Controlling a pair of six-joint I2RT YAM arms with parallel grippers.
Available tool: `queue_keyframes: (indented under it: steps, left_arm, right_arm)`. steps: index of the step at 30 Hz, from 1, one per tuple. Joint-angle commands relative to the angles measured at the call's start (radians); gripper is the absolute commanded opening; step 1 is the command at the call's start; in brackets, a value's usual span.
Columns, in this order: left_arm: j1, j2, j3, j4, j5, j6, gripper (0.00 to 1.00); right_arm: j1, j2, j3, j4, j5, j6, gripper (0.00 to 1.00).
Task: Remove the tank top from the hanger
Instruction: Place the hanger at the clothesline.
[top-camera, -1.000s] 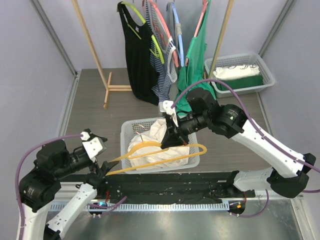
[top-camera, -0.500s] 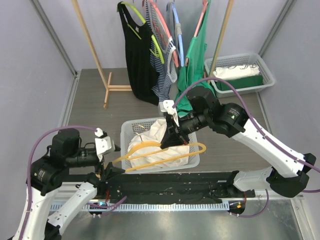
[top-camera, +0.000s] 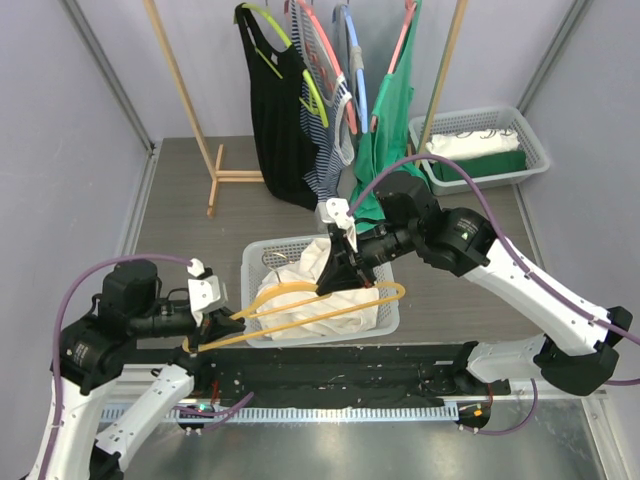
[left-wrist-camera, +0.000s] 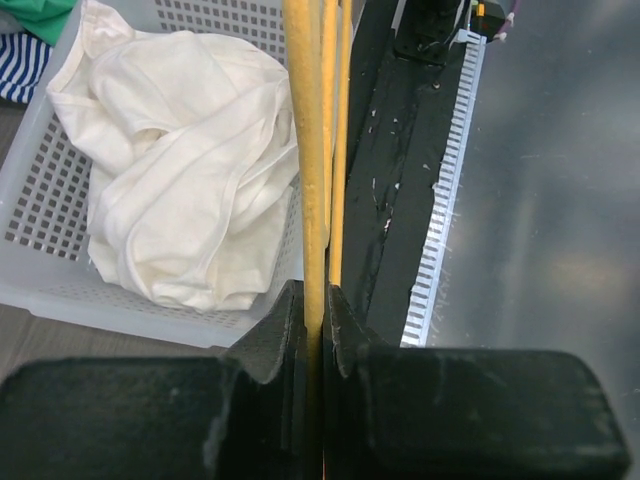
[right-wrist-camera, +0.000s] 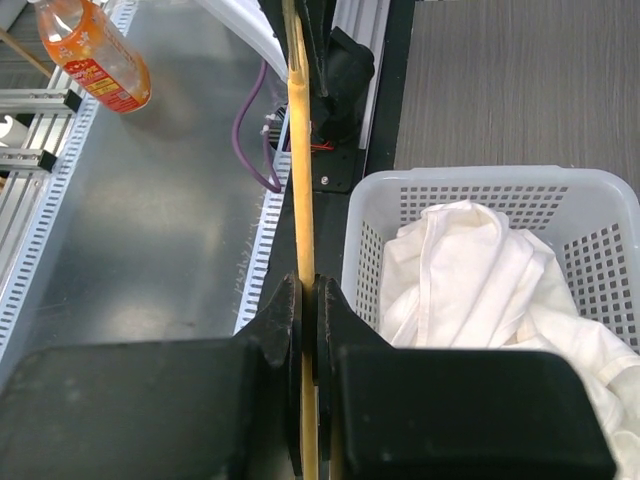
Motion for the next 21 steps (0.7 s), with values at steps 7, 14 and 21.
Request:
queue_keyframes:
  steps: [7,14,21]
  left_arm:
    - [0.003,0.010,0.020,0.025,-0.013,-0.010,0.00]
    - [0.009,0.018,0.126,0.084,-0.194,-0.048,0.00]
    - [0.014,0.027,0.267,0.053,-0.427,-0.065,0.00]
  right_arm:
    - [0.003,-0.023,-0.015,0.224,0.243,0.047,0.02]
    - [0.003,-0.095,-0.128,0.379,0.668,0.113,0.23]
    - [0.003,-0.264,-0.272,0.459,0.983,0.159,0.72]
